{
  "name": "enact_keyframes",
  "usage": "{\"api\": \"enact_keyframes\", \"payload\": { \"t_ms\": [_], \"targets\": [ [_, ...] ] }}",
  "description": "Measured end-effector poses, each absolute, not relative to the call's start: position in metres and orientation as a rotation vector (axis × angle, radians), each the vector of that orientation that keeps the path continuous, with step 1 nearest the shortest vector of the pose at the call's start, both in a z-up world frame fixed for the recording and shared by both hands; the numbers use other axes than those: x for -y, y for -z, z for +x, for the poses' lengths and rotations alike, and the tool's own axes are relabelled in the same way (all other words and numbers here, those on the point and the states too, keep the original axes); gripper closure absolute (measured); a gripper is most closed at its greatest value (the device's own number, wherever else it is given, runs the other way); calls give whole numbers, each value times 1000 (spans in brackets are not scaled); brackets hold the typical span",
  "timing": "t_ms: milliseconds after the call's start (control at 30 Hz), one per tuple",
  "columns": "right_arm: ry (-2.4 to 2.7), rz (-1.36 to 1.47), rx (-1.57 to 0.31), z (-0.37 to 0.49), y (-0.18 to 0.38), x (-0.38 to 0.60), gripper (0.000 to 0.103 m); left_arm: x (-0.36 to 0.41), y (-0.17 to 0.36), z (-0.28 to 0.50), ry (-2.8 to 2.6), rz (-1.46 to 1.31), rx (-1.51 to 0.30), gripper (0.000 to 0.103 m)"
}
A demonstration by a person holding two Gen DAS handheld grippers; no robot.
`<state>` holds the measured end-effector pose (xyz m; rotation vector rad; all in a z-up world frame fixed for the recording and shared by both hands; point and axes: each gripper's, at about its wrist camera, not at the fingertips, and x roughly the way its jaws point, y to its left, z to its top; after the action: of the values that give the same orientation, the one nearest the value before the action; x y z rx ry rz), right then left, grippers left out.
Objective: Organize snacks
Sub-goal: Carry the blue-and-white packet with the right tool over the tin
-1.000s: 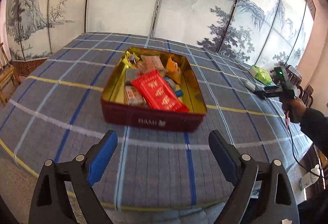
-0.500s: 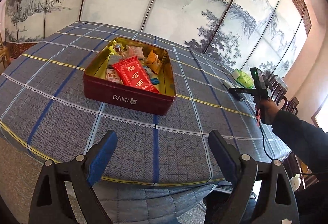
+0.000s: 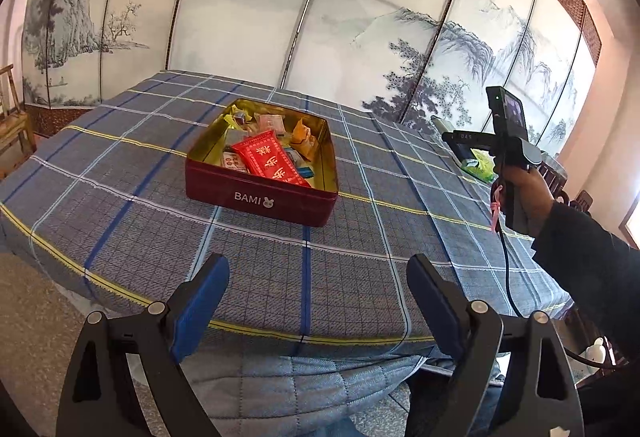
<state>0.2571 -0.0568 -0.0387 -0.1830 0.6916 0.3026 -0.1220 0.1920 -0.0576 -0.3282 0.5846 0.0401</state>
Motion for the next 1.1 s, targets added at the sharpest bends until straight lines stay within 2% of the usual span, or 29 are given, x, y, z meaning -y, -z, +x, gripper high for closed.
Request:
{"api": "enact_keyframes", "payload": {
  "t_ms": [567, 1100],
  "targets": [
    [-389, -221, -556, 189, -51, -53, 51, -225, 54, -195, -225, -299, -507, 15],
    [-474, -264, -505, 142, -80, -130, 51, -241, 66, -216, -258, -346, -507, 15]
  ]
}}
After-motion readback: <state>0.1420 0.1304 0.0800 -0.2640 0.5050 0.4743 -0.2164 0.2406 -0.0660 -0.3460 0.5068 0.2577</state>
